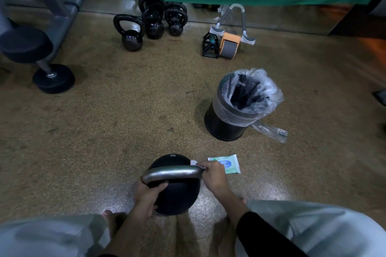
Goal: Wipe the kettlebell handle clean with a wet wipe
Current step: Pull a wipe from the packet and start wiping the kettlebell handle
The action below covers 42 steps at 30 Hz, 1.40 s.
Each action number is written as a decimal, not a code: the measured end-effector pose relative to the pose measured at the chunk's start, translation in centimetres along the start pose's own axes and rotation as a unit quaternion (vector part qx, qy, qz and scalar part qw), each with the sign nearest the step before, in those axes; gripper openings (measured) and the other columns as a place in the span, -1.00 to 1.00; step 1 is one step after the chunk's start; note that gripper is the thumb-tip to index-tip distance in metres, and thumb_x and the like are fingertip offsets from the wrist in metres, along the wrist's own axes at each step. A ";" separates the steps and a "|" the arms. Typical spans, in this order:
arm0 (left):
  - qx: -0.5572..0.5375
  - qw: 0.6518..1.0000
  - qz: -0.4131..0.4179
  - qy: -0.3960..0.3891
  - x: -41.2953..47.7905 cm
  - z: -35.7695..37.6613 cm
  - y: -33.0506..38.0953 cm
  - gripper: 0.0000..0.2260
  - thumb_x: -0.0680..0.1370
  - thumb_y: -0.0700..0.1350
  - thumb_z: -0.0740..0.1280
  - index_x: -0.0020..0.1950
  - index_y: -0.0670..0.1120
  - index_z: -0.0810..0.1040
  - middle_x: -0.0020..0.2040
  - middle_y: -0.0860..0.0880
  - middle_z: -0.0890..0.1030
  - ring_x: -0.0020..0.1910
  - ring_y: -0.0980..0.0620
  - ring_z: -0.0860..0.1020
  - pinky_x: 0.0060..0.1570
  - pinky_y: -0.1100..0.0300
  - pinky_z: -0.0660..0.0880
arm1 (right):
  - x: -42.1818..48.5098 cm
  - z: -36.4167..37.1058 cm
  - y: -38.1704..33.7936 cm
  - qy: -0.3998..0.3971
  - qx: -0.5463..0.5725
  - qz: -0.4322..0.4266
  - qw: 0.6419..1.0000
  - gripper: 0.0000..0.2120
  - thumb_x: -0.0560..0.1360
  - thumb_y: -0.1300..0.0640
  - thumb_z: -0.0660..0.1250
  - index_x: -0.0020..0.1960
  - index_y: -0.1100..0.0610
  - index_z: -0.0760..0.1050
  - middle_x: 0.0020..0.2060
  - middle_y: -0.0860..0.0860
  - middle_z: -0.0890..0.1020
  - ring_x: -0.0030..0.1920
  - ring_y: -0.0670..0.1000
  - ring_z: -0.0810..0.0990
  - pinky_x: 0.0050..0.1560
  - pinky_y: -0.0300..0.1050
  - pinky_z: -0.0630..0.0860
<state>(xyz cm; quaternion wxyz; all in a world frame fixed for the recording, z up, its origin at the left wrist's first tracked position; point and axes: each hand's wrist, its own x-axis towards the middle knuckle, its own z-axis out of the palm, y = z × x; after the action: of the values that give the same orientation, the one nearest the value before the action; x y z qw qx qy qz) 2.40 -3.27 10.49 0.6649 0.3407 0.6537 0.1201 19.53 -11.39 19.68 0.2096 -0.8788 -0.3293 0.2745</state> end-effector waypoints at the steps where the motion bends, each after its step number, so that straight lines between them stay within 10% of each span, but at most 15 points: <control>1: 0.001 1.000 0.001 0.000 0.0 0.0 0.0 -0.44 0.35 -0.17 0.57 0.30 -0.02 0.45 0.16 -0.11 0.58 0.12 -0.14 0.49 -0.24 0.00 0.49 | 0.2 -0.2 0.0 -0.008 -0.004 -0.015 1.000 -0.56 0.41 0.41 0.17 0.10 0.07 0.65 0.05 0.04 0.69 0.11 0.04 0.61 0.11 -0.24 0.42; 24: -0.011 1.000 0.017 -0.018 -0.7 -0.1 0.3 -0.47 0.38 -0.20 0.54 0.28 -0.02 0.42 0.13 -0.10 0.56 0.10 -0.13 0.47 -0.22 0.03 0.48 | 3.3 -1.9 -1.0 -0.165 -0.119 -0.047 0.978 -0.62 0.42 0.36 0.21 0.11 0.10 0.65 0.02 0.10 0.68 0.08 0.07 0.60 0.04 -0.22 0.45; 42: 0.006 1.000 0.014 0.008 -1.0 0.3 0.4 -0.45 0.38 -0.17 0.55 0.28 0.03 0.39 0.15 -0.08 0.54 0.18 -0.18 0.47 -0.10 -0.10 0.53 | -2.0 -1.5 -0.5 0.001 -0.039 -0.015 0.999 -0.63 0.50 0.35 0.20 0.18 0.07 0.61 0.08 0.06 0.68 0.10 0.04 0.61 0.03 -0.35 0.36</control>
<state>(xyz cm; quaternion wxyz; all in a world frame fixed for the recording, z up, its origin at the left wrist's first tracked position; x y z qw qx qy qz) 2.70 -3.62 11.49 0.6559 0.3525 0.6551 0.1282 18.97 -12.69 21.82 0.1791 -0.8815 -0.3527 0.2577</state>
